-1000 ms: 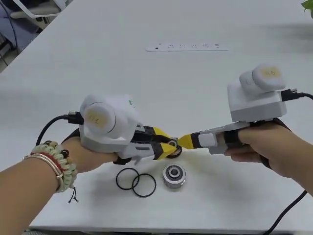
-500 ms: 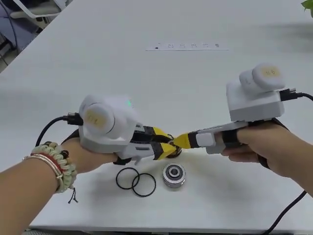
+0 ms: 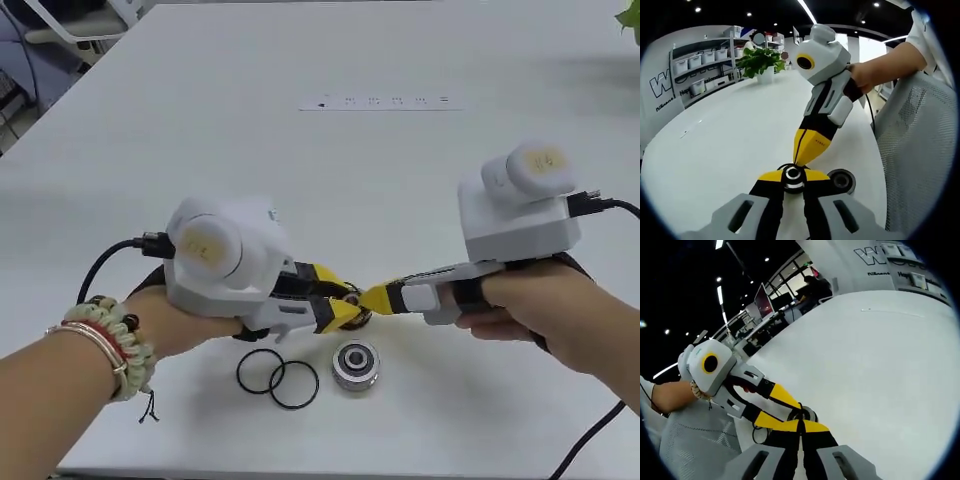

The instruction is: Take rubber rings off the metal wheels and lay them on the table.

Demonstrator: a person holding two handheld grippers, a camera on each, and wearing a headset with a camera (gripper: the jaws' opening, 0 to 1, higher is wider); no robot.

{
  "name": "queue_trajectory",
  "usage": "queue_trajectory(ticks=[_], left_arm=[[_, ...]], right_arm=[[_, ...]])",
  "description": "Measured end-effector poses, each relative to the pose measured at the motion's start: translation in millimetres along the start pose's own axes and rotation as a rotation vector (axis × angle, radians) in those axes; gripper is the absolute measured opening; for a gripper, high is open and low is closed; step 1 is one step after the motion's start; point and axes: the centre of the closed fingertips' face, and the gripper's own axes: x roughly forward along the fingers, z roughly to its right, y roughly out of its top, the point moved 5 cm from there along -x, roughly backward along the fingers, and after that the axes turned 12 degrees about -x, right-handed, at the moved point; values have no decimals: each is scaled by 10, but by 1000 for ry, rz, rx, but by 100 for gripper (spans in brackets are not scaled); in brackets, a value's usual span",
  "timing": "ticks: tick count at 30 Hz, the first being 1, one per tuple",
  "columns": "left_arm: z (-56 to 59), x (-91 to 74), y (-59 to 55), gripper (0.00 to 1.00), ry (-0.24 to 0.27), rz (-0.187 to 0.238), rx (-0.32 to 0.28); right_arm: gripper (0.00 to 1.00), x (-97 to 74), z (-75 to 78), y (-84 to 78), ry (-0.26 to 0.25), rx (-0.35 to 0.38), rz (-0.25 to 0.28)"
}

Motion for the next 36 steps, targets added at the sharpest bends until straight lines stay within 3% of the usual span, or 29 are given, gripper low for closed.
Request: queue_trajectory(ticks=[5, 13, 17, 21, 26, 30, 36], left_arm=[[48, -39, 11, 19, -25, -15, 16], [185, -147, 212, 28, -72, 9, 36], [254, -219, 327, 44, -108, 10, 47], [305, -327, 471, 51, -121, 32, 49], [366, -481, 575, 65, -120, 32, 68], [404, -656, 623, 68, -103, 32, 97], [429, -942, 570, 74, -58, 20, 105]], right_arm=[[0, -10, 4, 14, -5, 3, 9], [0, -17, -7, 38, -6, -11, 11], [0, -25, -10, 53, -7, -12, 12], [0, -21, -9, 61, -12, -27, 5], [0, -35, -21, 88, -11, -49, 7], [0, -54, -29, 124, -10, -53, 19], [0, -72, -58, 181, -4, -65, 36]])
